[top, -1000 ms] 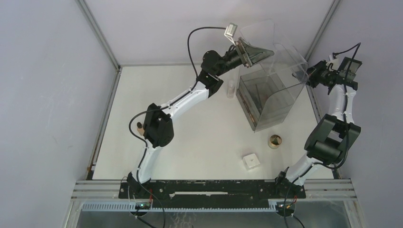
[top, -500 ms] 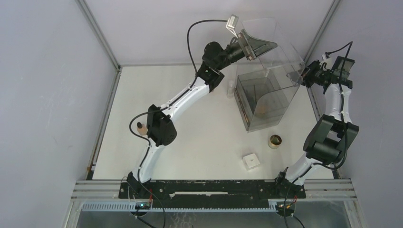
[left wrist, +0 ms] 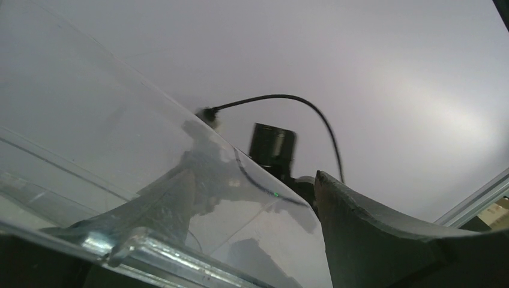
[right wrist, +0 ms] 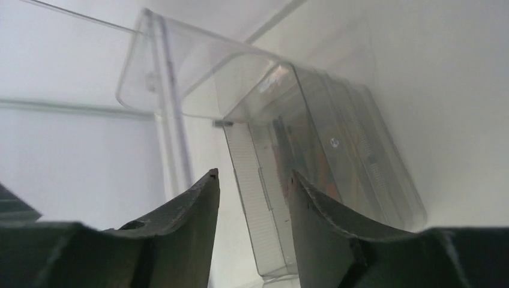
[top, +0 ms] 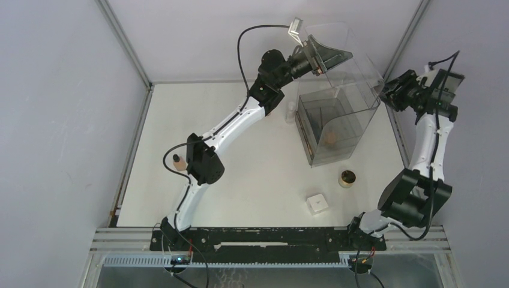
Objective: Organize the makeup
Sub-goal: Open the storage box at the center of the board.
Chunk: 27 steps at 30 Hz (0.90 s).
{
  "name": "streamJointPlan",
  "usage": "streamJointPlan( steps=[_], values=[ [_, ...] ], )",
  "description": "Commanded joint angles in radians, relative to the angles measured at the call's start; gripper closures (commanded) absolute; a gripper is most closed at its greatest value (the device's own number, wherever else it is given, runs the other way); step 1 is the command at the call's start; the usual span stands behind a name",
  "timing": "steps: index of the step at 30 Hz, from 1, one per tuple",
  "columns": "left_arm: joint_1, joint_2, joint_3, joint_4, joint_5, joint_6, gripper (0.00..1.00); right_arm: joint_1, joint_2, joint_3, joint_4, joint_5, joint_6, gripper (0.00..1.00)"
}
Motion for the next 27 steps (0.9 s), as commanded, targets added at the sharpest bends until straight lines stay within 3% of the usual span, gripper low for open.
streamJointPlan(
  steps=[1,7,11,16,27],
  values=[
    [-0.018,0.008,0.073,-0.038,-0.017,0.050,0.22,-0.067,-0.156,0.019,0.017,0.120,0.005,0.44],
    [-0.019,0.014,0.086,-0.049,-0.028,0.056,0.22,-0.101,-0.316,0.019,0.083,0.143,-0.008,0.39],
    [-0.019,0.024,0.091,-0.052,-0.025,0.059,0.22,-0.094,-0.381,0.012,0.208,0.040,-0.024,0.37],
    [-0.024,0.042,0.111,-0.041,-0.026,0.040,0.22,-0.086,-0.475,-0.084,0.359,-0.018,-0.165,0.33],
    [-0.024,0.021,0.104,-0.078,-0.004,0.067,0.22,-0.065,-0.590,-0.173,0.354,-0.139,-0.387,0.31]
  ],
)
